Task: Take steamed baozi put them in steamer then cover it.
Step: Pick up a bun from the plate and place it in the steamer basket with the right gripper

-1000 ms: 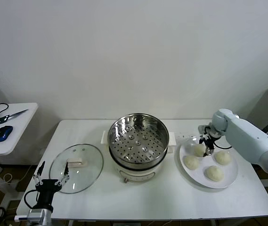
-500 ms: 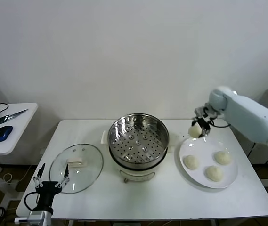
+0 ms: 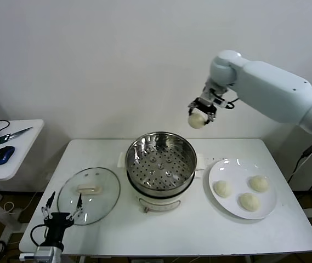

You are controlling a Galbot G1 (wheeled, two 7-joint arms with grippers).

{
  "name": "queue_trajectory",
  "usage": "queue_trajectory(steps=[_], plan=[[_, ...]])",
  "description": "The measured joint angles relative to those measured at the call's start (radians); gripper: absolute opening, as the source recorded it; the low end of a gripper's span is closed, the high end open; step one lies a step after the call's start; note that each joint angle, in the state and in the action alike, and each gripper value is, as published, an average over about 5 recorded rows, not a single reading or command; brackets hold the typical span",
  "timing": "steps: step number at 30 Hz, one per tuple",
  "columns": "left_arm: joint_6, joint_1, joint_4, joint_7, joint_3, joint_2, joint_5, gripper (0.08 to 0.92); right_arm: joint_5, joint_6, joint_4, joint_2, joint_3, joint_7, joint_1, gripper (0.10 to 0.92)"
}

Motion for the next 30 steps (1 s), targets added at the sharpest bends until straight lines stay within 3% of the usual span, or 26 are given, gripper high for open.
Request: queue_trajectory(steps=[15, 30], plan=[[0.007, 0.007, -0.011, -0.002, -0.001, 0.000, -0.005, 0.823, -0.318, 0.149, 0.006, 0.152, 0.061, 0.058, -0.174, 0.712], [0.009, 0.008, -0.005, -0.008, -0.003, -0.003, -0.007, 0.823, -0.472, 0.188, -0.060, 0.210, 0.106, 0.084, -0.313, 0.731]])
